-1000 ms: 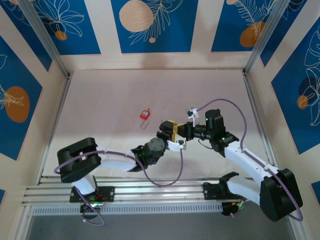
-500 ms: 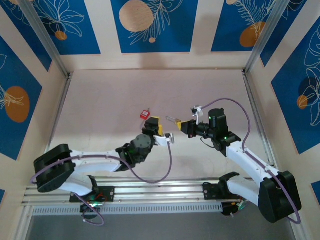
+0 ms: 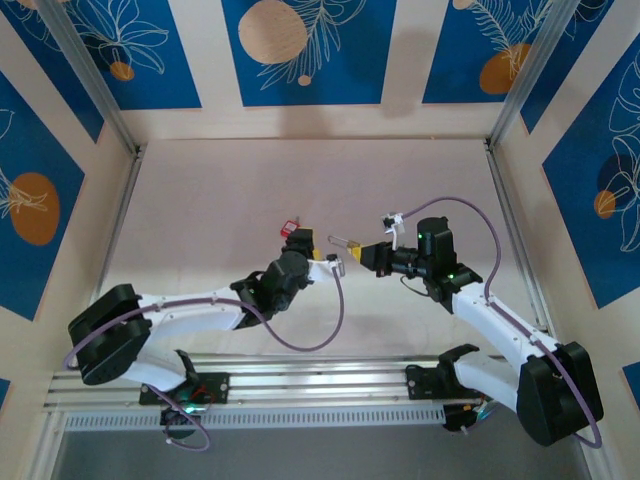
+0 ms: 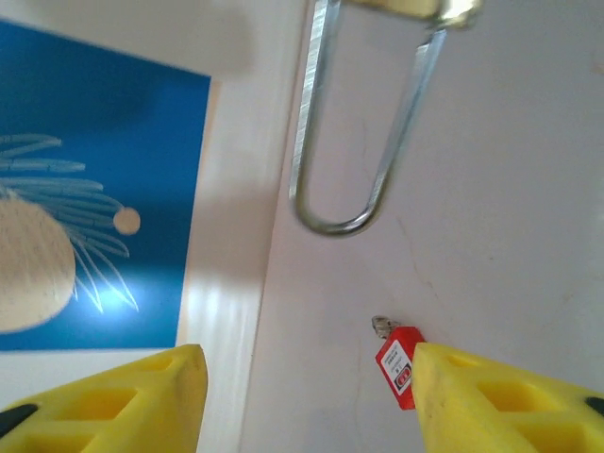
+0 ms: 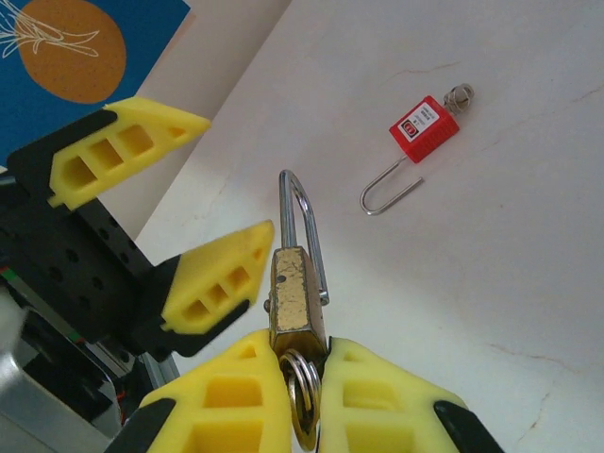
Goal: Unlock with the key
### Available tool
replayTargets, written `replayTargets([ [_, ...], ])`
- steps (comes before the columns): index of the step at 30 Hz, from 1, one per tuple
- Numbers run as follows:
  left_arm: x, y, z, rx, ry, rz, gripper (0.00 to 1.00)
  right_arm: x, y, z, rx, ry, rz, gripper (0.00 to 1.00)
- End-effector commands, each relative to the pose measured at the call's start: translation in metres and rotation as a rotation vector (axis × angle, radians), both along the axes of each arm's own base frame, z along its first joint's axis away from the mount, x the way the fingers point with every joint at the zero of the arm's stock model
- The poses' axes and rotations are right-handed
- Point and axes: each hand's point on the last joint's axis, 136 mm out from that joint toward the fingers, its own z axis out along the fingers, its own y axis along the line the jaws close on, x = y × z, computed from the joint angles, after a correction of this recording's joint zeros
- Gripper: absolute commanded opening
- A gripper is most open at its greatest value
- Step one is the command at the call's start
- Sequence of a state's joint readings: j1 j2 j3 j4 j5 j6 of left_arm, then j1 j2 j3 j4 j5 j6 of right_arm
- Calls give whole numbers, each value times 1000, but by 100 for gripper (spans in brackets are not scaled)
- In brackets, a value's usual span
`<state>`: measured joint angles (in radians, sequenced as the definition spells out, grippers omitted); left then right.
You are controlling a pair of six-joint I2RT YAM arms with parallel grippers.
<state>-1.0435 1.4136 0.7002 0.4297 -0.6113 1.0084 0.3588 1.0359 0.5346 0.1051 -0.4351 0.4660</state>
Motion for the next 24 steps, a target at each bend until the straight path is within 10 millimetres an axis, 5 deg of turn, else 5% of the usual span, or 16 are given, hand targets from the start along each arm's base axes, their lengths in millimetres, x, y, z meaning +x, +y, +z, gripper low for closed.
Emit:
replayTargets([
  [1, -3, -22, 14, -4, -28, -84, 61, -5, 6, 4, -3, -2, 41, 8],
  [8, -3, -41, 0, 56, 12, -148, 51, -10, 13, 1, -22, -6, 71, 8],
  [14, -4, -49, -15, 93, 36, -170, 31, -13, 15, 3, -25, -16, 82, 8],
  [24, 2, -53, -10, 71, -43, -145, 0, -17, 16, 3, -20, -13, 85, 8],
])
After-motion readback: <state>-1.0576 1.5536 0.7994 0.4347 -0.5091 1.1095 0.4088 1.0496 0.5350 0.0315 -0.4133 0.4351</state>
